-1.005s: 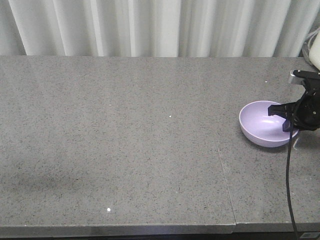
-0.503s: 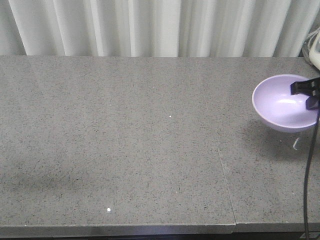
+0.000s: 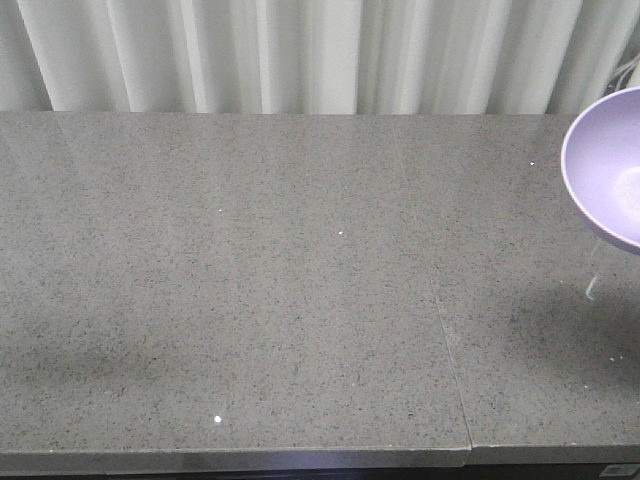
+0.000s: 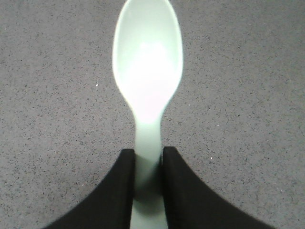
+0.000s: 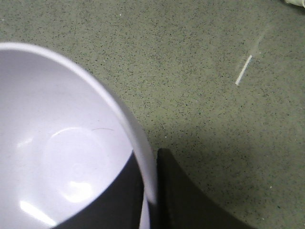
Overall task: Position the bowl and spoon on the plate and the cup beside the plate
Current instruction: 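Grip the bowl rim with the right gripper and lift it, then drive the base, carrying spoon and bowl, to the pale blue plate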
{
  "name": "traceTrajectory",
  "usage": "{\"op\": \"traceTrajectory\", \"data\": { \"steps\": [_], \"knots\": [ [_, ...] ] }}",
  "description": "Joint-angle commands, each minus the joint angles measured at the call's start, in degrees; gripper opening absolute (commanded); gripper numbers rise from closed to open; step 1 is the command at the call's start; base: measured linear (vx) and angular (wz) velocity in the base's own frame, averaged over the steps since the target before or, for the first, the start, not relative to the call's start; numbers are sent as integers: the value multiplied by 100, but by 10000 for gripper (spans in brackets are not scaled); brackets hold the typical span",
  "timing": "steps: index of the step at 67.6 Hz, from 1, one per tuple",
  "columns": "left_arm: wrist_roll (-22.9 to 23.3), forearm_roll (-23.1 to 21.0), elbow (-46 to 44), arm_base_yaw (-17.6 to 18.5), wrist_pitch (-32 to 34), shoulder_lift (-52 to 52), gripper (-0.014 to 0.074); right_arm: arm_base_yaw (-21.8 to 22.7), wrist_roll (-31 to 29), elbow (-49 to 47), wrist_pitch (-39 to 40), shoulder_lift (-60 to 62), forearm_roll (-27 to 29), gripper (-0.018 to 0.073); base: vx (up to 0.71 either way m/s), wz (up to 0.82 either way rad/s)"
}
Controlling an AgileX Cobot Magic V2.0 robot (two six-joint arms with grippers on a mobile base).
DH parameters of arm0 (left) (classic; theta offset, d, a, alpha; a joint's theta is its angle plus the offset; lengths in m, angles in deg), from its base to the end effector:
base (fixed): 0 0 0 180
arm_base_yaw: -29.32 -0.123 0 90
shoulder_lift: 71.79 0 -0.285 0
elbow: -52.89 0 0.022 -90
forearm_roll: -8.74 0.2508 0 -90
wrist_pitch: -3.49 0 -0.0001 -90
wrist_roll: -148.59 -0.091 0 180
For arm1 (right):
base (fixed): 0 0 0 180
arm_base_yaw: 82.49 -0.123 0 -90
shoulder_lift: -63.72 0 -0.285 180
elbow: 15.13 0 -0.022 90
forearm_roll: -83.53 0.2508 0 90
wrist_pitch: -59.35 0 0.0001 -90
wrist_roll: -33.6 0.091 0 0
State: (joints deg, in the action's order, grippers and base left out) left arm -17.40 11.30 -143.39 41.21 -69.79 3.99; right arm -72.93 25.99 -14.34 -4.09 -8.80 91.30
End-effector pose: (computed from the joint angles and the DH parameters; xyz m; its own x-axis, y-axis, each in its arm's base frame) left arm 0.1981 -0.0377 0.4837 -0.6869 -0.0898 -0.7212 0.0179 0.9899 -0.1403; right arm 0.2093 -0.0241 0.4223 -0.7199 0.0489 -0.6924 0.0312 0.9988 0.0381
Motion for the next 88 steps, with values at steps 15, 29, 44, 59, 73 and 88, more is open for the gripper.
{"op": "traceTrajectory", "data": {
  "steps": [15, 29, 44, 59, 73, 88],
  "knots": [
    [-6, 4, -122, 26, 165, -87, -6, 37, -49, -155, 195, 229, 3, -6, 0, 0],
    [-6, 4, -122, 26, 165, -87, -6, 37, -49, -155, 190, 229, 8, -6, 0, 0],
    [-6, 4, -122, 26, 165, -87, -6, 37, -49, -155, 190, 229, 8, -6, 0, 0],
    [-6, 4, -122, 26, 165, -87, -6, 37, -49, -155, 190, 229, 8, -6, 0, 0],
    [-6, 4, -122, 26, 165, -87, -6, 37, -49, -155, 201, 229, 7, -6, 0, 0],
    [-6, 4, -122, 26, 165, -87, -6, 37, -49, -155, 201, 229, 7, -6, 0, 0]
  ]
}}
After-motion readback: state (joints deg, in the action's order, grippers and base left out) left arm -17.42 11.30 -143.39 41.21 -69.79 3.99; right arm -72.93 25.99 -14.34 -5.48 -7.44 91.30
